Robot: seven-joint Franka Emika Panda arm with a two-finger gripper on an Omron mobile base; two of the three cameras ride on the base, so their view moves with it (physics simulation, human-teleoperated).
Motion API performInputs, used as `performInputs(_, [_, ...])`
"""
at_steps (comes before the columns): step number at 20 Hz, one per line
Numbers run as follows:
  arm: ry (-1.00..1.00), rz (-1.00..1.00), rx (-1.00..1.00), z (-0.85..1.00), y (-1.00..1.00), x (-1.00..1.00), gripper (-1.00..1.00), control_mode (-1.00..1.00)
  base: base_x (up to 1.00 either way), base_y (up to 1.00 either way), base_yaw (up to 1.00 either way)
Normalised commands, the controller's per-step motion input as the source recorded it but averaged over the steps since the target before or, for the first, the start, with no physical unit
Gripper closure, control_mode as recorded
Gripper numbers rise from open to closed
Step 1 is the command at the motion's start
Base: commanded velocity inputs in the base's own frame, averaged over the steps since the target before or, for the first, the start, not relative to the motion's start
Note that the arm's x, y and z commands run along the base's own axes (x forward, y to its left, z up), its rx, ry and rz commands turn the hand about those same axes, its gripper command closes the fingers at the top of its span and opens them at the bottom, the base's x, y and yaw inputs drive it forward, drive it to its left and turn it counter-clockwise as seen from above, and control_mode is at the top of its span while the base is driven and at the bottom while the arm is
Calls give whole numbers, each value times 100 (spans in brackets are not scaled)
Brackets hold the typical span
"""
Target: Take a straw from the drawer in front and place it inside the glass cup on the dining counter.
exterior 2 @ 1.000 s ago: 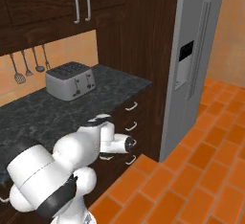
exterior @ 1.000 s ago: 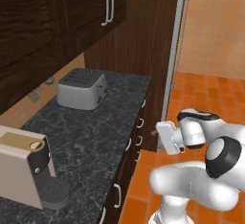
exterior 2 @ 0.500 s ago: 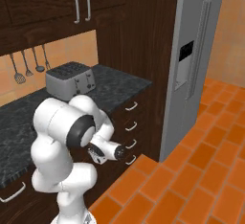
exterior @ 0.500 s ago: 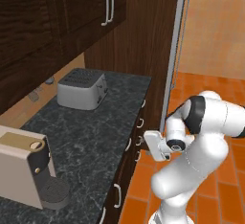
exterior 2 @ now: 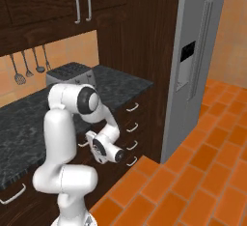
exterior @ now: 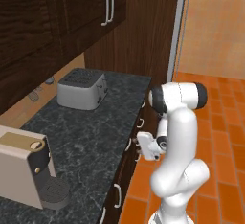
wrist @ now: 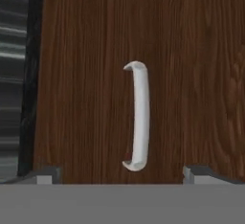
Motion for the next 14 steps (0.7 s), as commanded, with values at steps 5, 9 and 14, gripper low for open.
performInputs(5, [0, 0, 10, -33, 6, 73, -100, -100, 0, 0, 0])
performInputs(9, [0, 0, 8, -14, 36, 37, -100, -100, 0, 0, 0])
performInputs(14, [0, 0, 4, -7, 40, 17, -100, -100, 0, 0, 0])
